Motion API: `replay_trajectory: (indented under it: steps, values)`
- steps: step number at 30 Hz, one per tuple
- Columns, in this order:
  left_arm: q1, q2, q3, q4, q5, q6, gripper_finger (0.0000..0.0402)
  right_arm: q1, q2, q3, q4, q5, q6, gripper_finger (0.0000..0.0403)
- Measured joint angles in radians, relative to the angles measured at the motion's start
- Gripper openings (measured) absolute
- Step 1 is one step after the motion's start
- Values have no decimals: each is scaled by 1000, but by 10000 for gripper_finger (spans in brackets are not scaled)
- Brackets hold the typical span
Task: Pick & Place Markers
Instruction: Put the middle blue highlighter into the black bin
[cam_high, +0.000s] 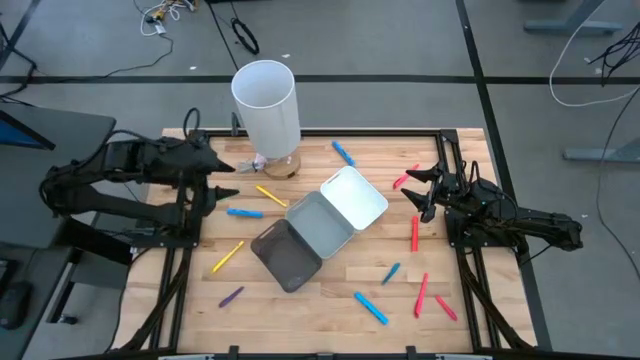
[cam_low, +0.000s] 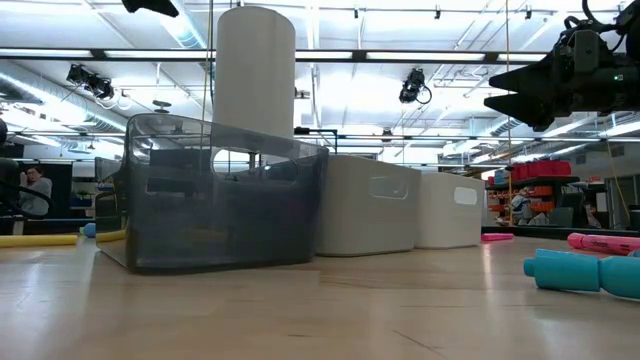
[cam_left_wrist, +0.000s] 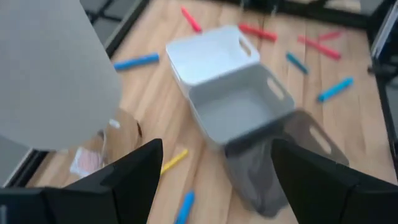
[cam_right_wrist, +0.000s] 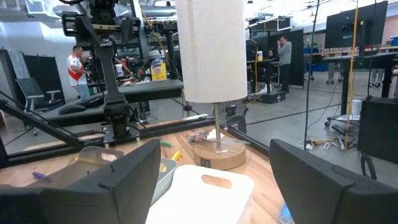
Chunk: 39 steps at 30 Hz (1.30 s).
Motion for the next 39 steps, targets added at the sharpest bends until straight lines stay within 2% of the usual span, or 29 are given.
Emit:
replay_trajectory:
  steps: [6,13,25,36,39]
  values:
    - [0,80,86,-145,18,21,305,0,0,0,0,0,0,302]
    - [0,163,129,-275,18,72,305,0,0,0,0,0,0,302]
    - [0,284,132,-403,18,87,305,0,0,0,0,0,0,302]
    - [-31,337,132,-461,32,138,305,0,0,0,0,1,0,302]
    - [0,343,132,-466,54,174,305,0,0,0,5,1,0,302]
